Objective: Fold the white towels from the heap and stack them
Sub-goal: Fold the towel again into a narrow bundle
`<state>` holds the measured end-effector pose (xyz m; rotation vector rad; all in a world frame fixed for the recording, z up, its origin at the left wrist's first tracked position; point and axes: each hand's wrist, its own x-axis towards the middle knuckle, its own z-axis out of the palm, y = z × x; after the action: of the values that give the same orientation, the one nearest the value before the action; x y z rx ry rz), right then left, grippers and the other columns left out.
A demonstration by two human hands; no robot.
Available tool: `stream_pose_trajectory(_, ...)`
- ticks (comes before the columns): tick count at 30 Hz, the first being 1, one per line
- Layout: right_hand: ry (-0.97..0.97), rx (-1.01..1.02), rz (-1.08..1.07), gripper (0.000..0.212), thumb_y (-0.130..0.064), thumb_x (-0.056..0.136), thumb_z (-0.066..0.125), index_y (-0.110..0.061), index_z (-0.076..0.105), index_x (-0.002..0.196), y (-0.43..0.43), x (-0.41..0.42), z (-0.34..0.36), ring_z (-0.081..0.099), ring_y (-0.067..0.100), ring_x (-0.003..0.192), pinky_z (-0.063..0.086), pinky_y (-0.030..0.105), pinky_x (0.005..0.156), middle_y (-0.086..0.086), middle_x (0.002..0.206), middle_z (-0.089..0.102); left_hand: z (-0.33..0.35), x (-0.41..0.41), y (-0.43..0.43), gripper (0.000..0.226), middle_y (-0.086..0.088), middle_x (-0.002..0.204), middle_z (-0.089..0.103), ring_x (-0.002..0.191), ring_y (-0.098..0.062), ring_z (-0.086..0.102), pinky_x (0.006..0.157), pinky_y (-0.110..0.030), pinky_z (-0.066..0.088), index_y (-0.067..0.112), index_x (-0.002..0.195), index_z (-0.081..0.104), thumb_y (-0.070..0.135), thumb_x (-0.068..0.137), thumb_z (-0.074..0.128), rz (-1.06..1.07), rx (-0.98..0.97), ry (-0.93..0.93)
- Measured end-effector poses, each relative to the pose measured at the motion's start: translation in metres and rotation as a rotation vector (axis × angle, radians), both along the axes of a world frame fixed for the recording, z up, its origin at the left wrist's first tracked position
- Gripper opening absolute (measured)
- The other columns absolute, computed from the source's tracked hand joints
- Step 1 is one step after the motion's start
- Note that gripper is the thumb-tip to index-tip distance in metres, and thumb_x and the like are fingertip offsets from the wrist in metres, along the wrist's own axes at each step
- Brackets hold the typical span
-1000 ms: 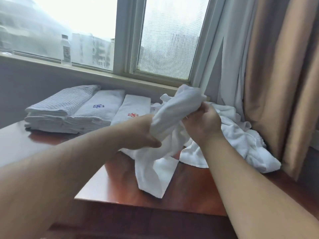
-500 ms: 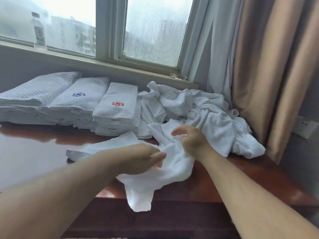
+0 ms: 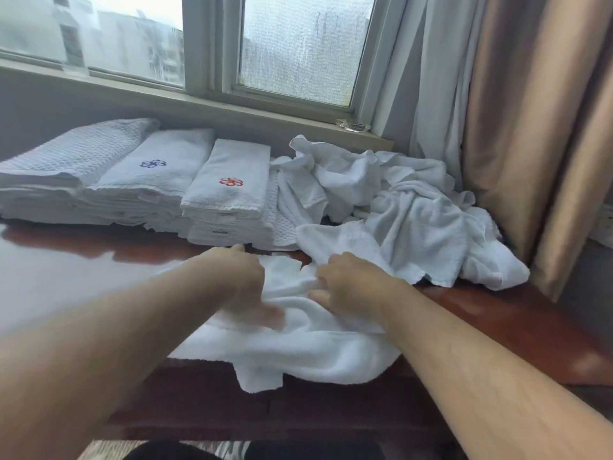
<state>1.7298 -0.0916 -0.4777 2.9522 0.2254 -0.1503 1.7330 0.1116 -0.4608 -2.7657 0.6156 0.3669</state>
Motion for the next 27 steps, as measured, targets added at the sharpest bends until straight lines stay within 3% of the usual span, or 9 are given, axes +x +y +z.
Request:
stream_pose_trajectory(3,0.058,0.011,-0.139,0.040,-0.052,0.101,0.043,-0.017,0.062,0.101,0.002,-0.004,0.000,0.056,0.020,0.088,0.048,0.033,0.079,0.002,0.109,0.066,0.005,0.008,0.014,0.087,-0.008,0.159,0.037,0.146,-0.028,0.032,0.116,-0.042,0.024,0.018,0.150,0.044,0.076,0.095,0.010,0.276,-0.119,0.196)
stream_pose_trajectory(7,0.068,-0.157,-0.167,0.031,-0.024,0.101,0.039,-0.019,0.065,0.117,0.019,-0.007,0.000,0.059,0.022,0.101,0.050,0.036,0.084,-0.001,0.118,0.065,0.006,0.017,0.034,0.052,-0.004,0.163,0.029,0.148,-0.029,0.030,0.120,-0.045,0.023,0.035,0.157,0.027,0.051,0.107,0.023,0.298,0.016,0.230)
stream_pose_trajectory(10,0.036,-0.064,-0.188,0.052,-0.057,0.101,0.029,-0.025,0.065,0.122,0.026,-0.008,0.000,0.055,0.024,0.117,0.042,0.041,0.096,-0.001,0.125,0.064,-0.005,0.018,0.049,0.043,-0.002,0.148,0.050,0.134,-0.030,0.047,0.108,-0.047,0.039,0.038,0.142,0.051,0.041,0.102,0.035,0.296,0.052,0.019)
stream_pose_trajectory(12,0.038,0.071,-0.234,0.073,-0.077,0.092,0.020,-0.033,0.063,0.131,0.026,-0.007,-0.001,0.046,0.024,0.132,0.027,0.045,0.111,-0.002,0.138,0.059,-0.011,0.019,0.053,0.034,-0.006,0.125,0.065,0.112,-0.028,0.059,0.095,-0.036,0.048,0.023,0.114,0.069,0.031,0.098,0.041,0.261,-0.178,-0.049)
stream_pose_trajectory(15,0.164,0.361,-0.333,0.081,-0.082,0.091,0.021,-0.031,0.052,0.146,0.020,0.006,-0.003,0.033,0.022,0.146,0.021,0.041,0.120,0.001,0.160,0.038,-0.008,0.017,0.065,0.038,-0.008,0.110,0.068,0.094,-0.025,0.059,0.083,-0.031,0.046,0.019,0.085,0.066,0.043,0.095,0.039,0.405,-0.528,0.082)
stream_pose_trajectory(19,0.173,0.508,-0.566,0.084,-0.071,0.099,0.025,-0.013,0.027,0.160,0.008,0.029,-0.023,0.019,0.032,0.153,0.015,0.044,0.125,0.011,0.167,0.020,-0.020,0.028,0.097,0.055,-0.007,0.159,0.038,0.145,-0.027,0.033,0.119,-0.039,0.026,0.024,0.145,0.052,0.052,0.100,0.036,0.737,-0.693,0.041)
stream_pose_trajectory(22,0.039,0.348,-0.667,0.086,-0.067,0.098,0.021,-0.013,0.004,0.162,0.020,0.028,-0.043,0.004,0.039,0.153,0.011,0.058,0.122,0.012,0.169,0.002,-0.039,0.035,0.099,0.060,-0.013,0.166,0.019,0.153,-0.035,0.013,0.122,-0.057,0.012,0.018,0.156,0.033,0.045,0.102,0.034,0.878,-0.723,0.014)
stream_pose_trajectory(25,-0.096,0.323,-0.640,0.085,-0.065,0.095,0.014,-0.013,0.005,0.162,0.044,0.023,-0.060,0.004,0.043,0.152,0.006,0.065,0.117,0.016,0.168,0.007,-0.066,0.031,0.092,0.049,-0.008,0.159,0.031,0.148,-0.031,0.019,0.116,-0.063,0.015,0.022,0.147,0.042,0.034,0.101,0.028,0.727,-0.542,-0.248)
stream_pose_trajectory(27,-0.153,0.359,-0.565,0.087,-0.064,0.093,0.016,-0.011,0.009,0.161,0.057,0.025,-0.066,0.008,0.041,0.152,0.009,0.063,0.119,0.014,0.167,0.014,-0.078,0.025,0.086,0.040,-0.003,0.142,0.051,0.134,-0.026,0.040,0.114,-0.048,0.025,0.023,0.133,0.056,0.033,0.101,0.034,0.430,-0.716,-0.496)
